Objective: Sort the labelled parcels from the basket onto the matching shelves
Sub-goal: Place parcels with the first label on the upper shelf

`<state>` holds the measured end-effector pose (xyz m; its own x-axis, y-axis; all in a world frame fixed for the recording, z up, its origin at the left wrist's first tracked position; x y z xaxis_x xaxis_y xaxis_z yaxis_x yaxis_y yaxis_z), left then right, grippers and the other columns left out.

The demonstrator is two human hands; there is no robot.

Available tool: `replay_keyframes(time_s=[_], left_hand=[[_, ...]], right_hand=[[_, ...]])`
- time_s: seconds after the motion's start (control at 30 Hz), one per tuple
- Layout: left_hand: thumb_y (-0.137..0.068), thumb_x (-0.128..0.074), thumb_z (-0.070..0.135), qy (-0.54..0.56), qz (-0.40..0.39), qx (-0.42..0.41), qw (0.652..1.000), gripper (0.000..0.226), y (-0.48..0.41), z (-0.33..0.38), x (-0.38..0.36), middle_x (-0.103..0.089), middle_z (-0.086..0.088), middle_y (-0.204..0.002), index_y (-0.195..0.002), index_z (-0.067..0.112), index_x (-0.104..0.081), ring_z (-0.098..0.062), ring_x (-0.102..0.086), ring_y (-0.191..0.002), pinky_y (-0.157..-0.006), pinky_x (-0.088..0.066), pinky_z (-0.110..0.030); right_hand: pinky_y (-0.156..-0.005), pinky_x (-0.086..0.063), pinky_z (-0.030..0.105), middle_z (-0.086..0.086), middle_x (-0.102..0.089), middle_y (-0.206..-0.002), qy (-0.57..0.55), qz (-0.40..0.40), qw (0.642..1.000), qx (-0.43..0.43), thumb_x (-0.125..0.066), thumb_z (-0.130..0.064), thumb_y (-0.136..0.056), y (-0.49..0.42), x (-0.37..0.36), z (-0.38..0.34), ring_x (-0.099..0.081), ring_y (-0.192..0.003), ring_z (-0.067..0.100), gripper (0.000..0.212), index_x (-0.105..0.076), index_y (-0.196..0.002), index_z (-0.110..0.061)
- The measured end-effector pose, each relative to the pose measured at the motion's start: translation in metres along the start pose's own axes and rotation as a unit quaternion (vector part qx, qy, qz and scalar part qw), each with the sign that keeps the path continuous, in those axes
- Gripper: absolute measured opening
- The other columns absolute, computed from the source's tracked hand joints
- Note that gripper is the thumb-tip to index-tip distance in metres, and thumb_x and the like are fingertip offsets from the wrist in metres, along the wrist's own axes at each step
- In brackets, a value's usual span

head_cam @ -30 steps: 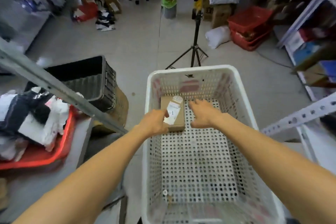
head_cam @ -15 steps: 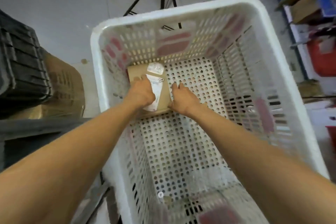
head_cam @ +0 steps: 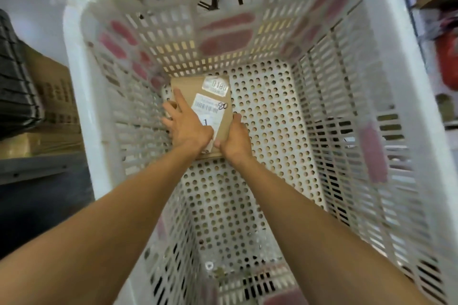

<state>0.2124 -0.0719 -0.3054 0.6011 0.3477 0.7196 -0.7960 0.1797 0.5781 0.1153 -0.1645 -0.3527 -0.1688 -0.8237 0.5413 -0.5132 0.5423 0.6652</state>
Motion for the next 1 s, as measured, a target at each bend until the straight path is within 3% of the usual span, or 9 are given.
replay_keyframes(time_s=[0.1, 0.2, 0.3, 0.4, 0.5, 0.6, 0.77, 0.9, 1.0], left_hand=[[-0.077, -0.07, 0.005, -0.014, -0.018, -0.026, 0.999, 0.107, 0.013, 0.003, -0.024, -0.009, -0.013, -0.149, -0.152, 0.02, 0.004, -0.038, -0.023, -0.128, -0.099, -0.037, -0.043], [-0.078, -0.07, 0.004, 0.004, -0.041, -0.062, 0.997, 0.103, 0.034, 0.009, -0.057, -0.013, -0.011, -0.144, -0.152, 0.024, -0.001, -0.034, -0.026, -0.125, -0.099, -0.037, -0.041], [-0.078, -0.075, 0.016, 0.071, -0.05, -0.093, 0.992, 0.092, 0.047, 0.012, -0.082, -0.025, -0.01, -0.137, -0.148, 0.028, -0.017, -0.029, -0.041, -0.118, -0.098, -0.04, -0.04], [-0.071, -0.079, 0.029, 0.153, -0.113, -0.054, 0.98, 0.09, 0.045, 0.001, -0.112, -0.042, -0.005, -0.131, -0.144, 0.027, -0.027, -0.026, -0.05, -0.116, -0.1, -0.044, -0.046], [-0.061, -0.081, 0.037, 0.256, -0.209, -0.013, 0.944, 0.105, 0.046, -0.01, -0.138, -0.046, -0.003, -0.137, -0.147, 0.04, -0.021, -0.023, -0.053, -0.119, -0.098, -0.048, -0.049], [-0.065, -0.083, 0.021, 0.288, -0.268, -0.028, 0.919, 0.12, 0.054, -0.016, -0.149, -0.049, 0.005, -0.142, -0.15, 0.043, -0.003, -0.014, -0.054, -0.121, -0.101, -0.046, -0.047], [-0.068, -0.08, 0.019, 0.258, -0.275, -0.065, 0.924, 0.121, 0.067, -0.016, -0.148, -0.042, 0.01, -0.145, -0.151, 0.041, 0.006, -0.016, -0.048, -0.126, -0.105, -0.043, -0.047], [-0.055, -0.082, 0.039, 0.233, -0.264, -0.09, 0.931, 0.127, 0.089, -0.03, -0.134, -0.044, 0.003, -0.146, -0.151, 0.04, 0.002, -0.019, -0.051, -0.125, -0.1, -0.047, -0.049], [-0.062, -0.081, 0.027, 0.245, -0.239, -0.084, 0.936, 0.123, 0.106, -0.029, -0.106, -0.043, 0.001, -0.146, -0.153, 0.035, 0.001, -0.018, -0.05, -0.125, -0.102, -0.045, -0.047]], right_hand=[[-0.098, -0.044, 0.045, 0.014, -0.047, -0.128, 0.01, 0.015, 1.0, -0.006, -0.071, -0.007, -0.076, 0.013, 0.02, 0.033, -0.048, -0.118, 0.031, 0.073, -0.031, -0.137, -0.009], [-0.092, -0.042, 0.037, 0.014, -0.047, -0.127, -0.015, 0.025, 0.999, -0.023, -0.068, -0.007, -0.075, 0.029, 0.047, 0.067, -0.048, -0.117, 0.03, 0.07, -0.032, -0.135, -0.008], [-0.092, -0.045, 0.039, 0.012, -0.048, -0.125, -0.021, 0.018, 0.997, -0.07, -0.074, -0.008, -0.072, 0.044, 0.067, 0.11, -0.05, -0.115, 0.029, 0.07, -0.032, -0.128, -0.011], [-0.099, -0.047, 0.042, 0.004, -0.05, -0.128, -0.063, 0.003, 0.994, -0.088, -0.084, -0.017, -0.064, 0.05, 0.08, 0.141, -0.051, -0.118, 0.022, 0.087, -0.029, -0.131, -0.018], [-0.102, -0.042, 0.032, -0.01, -0.049, -0.134, -0.148, -0.023, 0.986, -0.07, -0.086, -0.017, -0.067, 0.047, 0.082, 0.15, -0.049, -0.12, 0.011, 0.114, -0.009, -0.15, -0.031], [-0.101, -0.04, 0.029, -0.015, -0.046, -0.137, -0.176, -0.038, 0.983, -0.037, -0.083, -0.01, -0.069, 0.045, 0.074, 0.147, -0.047, -0.122, 0.008, 0.119, -0.003, -0.151, -0.041], [-0.106, -0.042, 0.044, -0.008, -0.054, -0.134, -0.227, 0.005, 0.973, -0.052, -0.075, -0.002, -0.059, 0.055, 0.064, 0.151, -0.05, -0.122, 0.015, 0.112, -0.017, -0.149, -0.037], [-0.103, -0.044, 0.042, -0.006, -0.055, -0.131, -0.233, 0.008, 0.971, -0.053, -0.073, 0.005, -0.066, 0.084, 0.054, 0.151, -0.052, -0.119, 0.016, 0.107, -0.019, -0.149, -0.033], [-0.101, -0.043, 0.034, -0.012, -0.054, -0.123, -0.223, -0.004, 0.975, -0.013, -0.073, 0.006, -0.068, 0.101, 0.062, 0.13, -0.051, -0.115, 0.013, 0.104, -0.019, -0.149, -0.03]])
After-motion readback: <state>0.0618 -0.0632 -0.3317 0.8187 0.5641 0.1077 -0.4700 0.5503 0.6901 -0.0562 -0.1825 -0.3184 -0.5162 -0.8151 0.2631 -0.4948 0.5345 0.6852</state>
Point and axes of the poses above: each hand's wrist, its own y-axis away from the middle knuckle, its own x-axis out of the back of the hand, z = x × y, the point moved 8 cm from there along -y, towards the middle knuckle
